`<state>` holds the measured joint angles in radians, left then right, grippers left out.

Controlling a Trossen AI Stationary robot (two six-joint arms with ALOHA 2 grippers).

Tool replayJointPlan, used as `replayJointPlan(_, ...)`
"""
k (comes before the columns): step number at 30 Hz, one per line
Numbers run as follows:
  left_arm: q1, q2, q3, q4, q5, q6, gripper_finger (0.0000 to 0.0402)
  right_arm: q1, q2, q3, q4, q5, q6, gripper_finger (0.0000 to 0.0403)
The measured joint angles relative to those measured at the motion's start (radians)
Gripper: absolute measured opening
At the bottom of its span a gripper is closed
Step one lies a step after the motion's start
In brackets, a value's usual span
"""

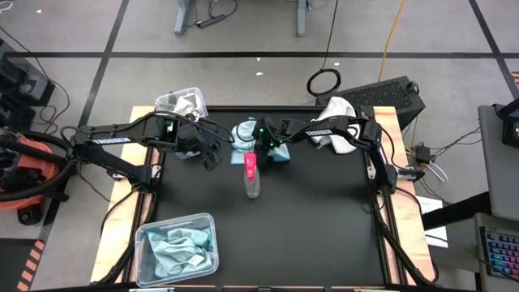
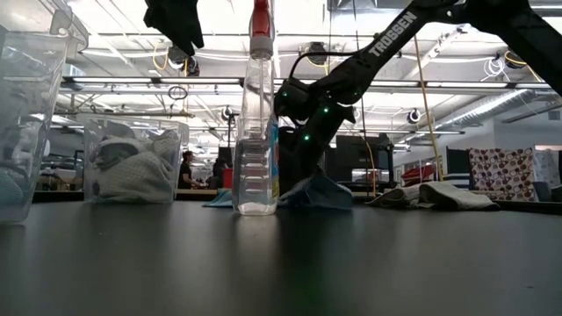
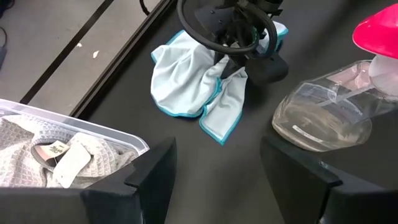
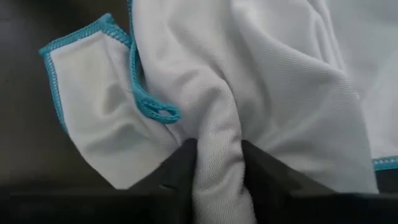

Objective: Sort microfiber towel by color & place in baskets
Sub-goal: Put the blue towel into the bottom transparent bin

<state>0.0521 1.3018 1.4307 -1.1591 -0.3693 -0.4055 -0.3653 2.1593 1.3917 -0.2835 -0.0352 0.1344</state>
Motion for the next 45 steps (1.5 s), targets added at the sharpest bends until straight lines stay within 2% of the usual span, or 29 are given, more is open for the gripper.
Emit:
replayJointPlan(4,0.0,0.0,0.0,0.0,0.0,-0.006,0.0238,0.0,0.0,0.0,-0.013,-0.022,-0.027,0.0057)
replayJointPlan(8,0.0,0.0,0.0,0.003,0.0,-0.033,0.0238,0.0,-0.003,0.0,-0.061,-0.026,-0.073,0.0028)
replayJointPlan(16,0.0,0.0,0.0,0.049,0.0,-0.043,0.0238,-0.001,-0.023,0.0,-0.141,-0.03,-0.147,0.0028)
replayJointPlan(29,0.0,0.0,0.0,0.056,0.0,-0.087,0.0238,-0.02,-0.139,-0.011,-0.269,-0.016,-0.22,0.0026)
replayJointPlan(38,0.0,0.0,0.0,0.095,-0.001,-0.086,0.0238,-0.019,-0.232,-0.009,-0.34,-0.122,-0.259,0.0026)
replayJointPlan(45,0.0,0.0,0.0,0.169,-0.001,-0.086,0.0238,-0.028,-0.355,-0.009,-0.327,-0.128,-0.308,0.0026)
